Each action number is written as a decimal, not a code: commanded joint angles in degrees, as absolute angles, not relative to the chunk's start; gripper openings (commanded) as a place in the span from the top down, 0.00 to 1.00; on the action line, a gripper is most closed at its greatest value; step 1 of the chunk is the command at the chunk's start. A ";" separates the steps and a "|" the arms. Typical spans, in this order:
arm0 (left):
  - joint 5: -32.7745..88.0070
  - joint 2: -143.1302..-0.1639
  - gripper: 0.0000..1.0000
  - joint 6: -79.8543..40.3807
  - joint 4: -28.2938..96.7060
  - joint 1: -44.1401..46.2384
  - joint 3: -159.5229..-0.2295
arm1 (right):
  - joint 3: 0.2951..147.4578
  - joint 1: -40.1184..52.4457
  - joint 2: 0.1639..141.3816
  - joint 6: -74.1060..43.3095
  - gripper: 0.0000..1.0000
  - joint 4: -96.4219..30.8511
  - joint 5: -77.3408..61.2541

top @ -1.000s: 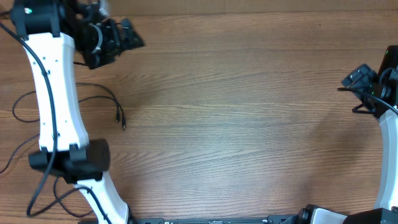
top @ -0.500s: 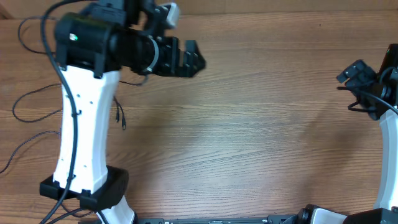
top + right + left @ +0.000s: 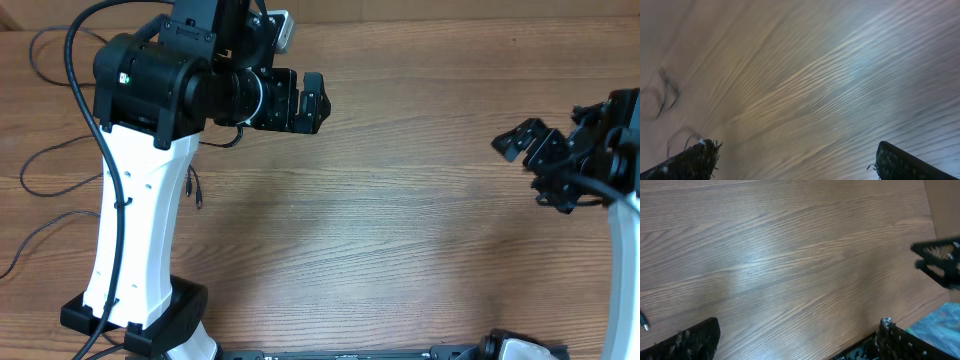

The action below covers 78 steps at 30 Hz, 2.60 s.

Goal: Untangle cables

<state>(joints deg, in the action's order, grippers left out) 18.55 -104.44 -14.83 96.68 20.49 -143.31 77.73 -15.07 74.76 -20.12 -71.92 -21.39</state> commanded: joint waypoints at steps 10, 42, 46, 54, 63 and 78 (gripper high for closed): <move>17.39 -103.50 0.00 -15.44 96.79 20.27 -144.05 | 78.06 -1.04 65.69 -18.59 0.00 -76.27 -19.35; 17.39 -103.50 0.01 -15.44 96.79 20.27 -144.05 | 71.07 -1.02 61.23 -2.50 0.00 -62.24 -15.29; 17.39 -103.50 0.00 -15.44 96.79 20.23 -144.05 | 64.29 -1.02 53.82 -2.46 0.00 -55.33 -15.73; 17.39 -103.50 0.01 -15.44 96.79 20.38 -144.05 | 45.47 -1.02 34.96 4.86 0.00 -39.44 -22.44; 17.39 -103.50 0.00 -15.44 96.79 20.29 -144.05 | 20.51 -1.37 10.94 4.75 0.00 -23.62 -23.16; 17.39 -103.50 0.00 -15.44 96.79 20.29 -144.05 | 3.60 -1.34 1.21 -3.29 0.00 -3.53 -14.70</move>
<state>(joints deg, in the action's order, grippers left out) 17.72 -104.44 -14.85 96.71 20.49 -143.31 4.99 -1.37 1.96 0.47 -4.75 -19.51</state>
